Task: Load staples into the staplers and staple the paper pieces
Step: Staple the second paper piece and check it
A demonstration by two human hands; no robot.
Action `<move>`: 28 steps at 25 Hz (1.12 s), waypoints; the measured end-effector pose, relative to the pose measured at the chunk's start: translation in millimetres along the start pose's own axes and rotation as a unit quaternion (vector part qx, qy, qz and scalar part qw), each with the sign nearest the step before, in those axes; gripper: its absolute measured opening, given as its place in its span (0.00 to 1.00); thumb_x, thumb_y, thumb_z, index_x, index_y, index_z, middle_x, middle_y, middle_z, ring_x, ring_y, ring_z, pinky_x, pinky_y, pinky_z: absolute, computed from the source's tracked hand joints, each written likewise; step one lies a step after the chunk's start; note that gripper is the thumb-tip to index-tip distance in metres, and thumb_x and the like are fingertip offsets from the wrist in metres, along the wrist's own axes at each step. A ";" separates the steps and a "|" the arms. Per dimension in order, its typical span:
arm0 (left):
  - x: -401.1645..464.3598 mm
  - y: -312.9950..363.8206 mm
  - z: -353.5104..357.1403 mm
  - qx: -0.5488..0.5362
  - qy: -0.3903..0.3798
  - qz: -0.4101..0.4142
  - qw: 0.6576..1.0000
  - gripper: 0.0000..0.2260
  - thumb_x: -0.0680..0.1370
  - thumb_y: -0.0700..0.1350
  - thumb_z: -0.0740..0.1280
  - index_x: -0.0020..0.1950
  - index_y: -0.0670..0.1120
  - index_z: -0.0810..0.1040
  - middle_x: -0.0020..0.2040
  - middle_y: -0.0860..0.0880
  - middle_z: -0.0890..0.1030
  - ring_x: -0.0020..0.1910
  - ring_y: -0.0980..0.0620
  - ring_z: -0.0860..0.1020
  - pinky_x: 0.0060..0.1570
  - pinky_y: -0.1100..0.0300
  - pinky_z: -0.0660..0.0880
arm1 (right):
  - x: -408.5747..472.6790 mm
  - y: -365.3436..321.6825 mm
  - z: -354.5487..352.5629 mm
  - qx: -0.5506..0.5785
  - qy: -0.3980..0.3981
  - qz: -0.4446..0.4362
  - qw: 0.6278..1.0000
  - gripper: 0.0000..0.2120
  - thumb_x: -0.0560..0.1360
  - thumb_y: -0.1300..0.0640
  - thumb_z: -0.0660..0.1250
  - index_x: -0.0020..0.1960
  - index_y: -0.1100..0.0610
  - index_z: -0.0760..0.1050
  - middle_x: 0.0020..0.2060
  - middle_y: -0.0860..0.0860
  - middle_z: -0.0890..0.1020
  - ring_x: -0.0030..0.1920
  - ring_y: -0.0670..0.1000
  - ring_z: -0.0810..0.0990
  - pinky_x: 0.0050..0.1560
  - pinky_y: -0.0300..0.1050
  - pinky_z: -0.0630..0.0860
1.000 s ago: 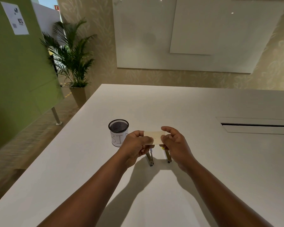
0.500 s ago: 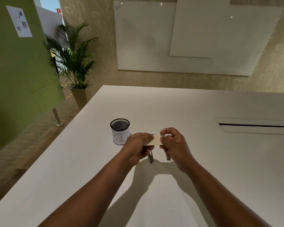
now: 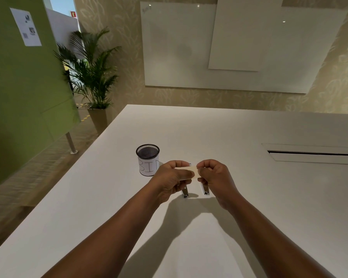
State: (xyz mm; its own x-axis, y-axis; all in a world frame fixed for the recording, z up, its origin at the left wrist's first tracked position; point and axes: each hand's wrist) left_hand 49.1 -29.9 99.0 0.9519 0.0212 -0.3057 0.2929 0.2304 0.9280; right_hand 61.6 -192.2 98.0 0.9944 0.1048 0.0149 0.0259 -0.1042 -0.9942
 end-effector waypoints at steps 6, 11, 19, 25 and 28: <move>-0.8 0.2 3.8 -0.012 0.048 -0.013 0.999 0.04 0.76 0.38 0.72 0.47 0.46 0.82 0.44 0.44 0.84 0.34 0.51 0.81 0.34 0.62 0.77 | -2.4 -2.0 0.2 -0.021 -0.030 -0.010 0.999 0.07 0.80 0.67 0.64 0.50 0.60 0.80 0.31 0.46 0.82 0.32 0.45 0.79 0.33 0.36 0.74; -2.4 1.1 3.1 -0.012 0.040 -0.026 0.999 0.05 0.76 0.39 0.74 0.50 0.45 0.82 0.45 0.43 0.85 0.35 0.52 0.82 0.32 0.63 0.77 | -2.7 -1.6 0.2 -0.030 -0.022 -0.014 0.999 0.08 0.79 0.66 0.64 0.49 0.58 0.81 0.30 0.46 0.83 0.32 0.45 0.80 0.34 0.36 0.75; -3.6 1.1 1.0 -0.030 0.020 -0.020 0.999 0.11 0.73 0.32 0.74 0.51 0.44 0.83 0.45 0.44 0.85 0.42 0.47 0.84 0.37 0.61 0.81 | -3.3 1.6 0.8 -0.004 -0.005 -0.008 1.000 0.07 0.80 0.66 0.64 0.50 0.60 0.81 0.32 0.47 0.83 0.31 0.45 0.80 0.32 0.35 0.75; -4.3 0.7 7.5 -0.054 0.072 -0.059 0.994 0.02 0.80 0.40 0.68 0.49 0.44 0.80 0.38 0.45 0.84 0.28 0.53 0.81 0.27 0.64 0.74 | -4.4 0.4 2.8 -0.005 -0.012 -0.010 1.000 0.08 0.80 0.66 0.64 0.49 0.59 0.81 0.30 0.46 0.83 0.31 0.45 0.80 0.31 0.35 0.73; -4.3 0.3 5.9 -0.082 0.062 -0.080 0.992 0.06 0.81 0.42 0.65 0.49 0.43 0.81 0.38 0.44 0.84 0.28 0.53 0.82 0.25 0.65 0.74 | -4.7 0.9 3.3 0.004 -0.003 -0.007 1.000 0.07 0.80 0.66 0.64 0.48 0.60 0.81 0.30 0.46 0.83 0.31 0.46 0.79 0.30 0.35 0.73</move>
State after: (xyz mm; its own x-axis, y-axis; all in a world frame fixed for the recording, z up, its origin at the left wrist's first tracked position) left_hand 45.6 -35.7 101.8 0.8734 0.0890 -0.4788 0.4105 0.3945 0.8221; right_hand 56.7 -189.5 96.6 0.9934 0.1116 0.0279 0.0386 -0.0944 -0.9948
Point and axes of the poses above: each hand's wrist, its own x-axis towards the middle knuckle, its own z-axis out of the palm, y = z × x
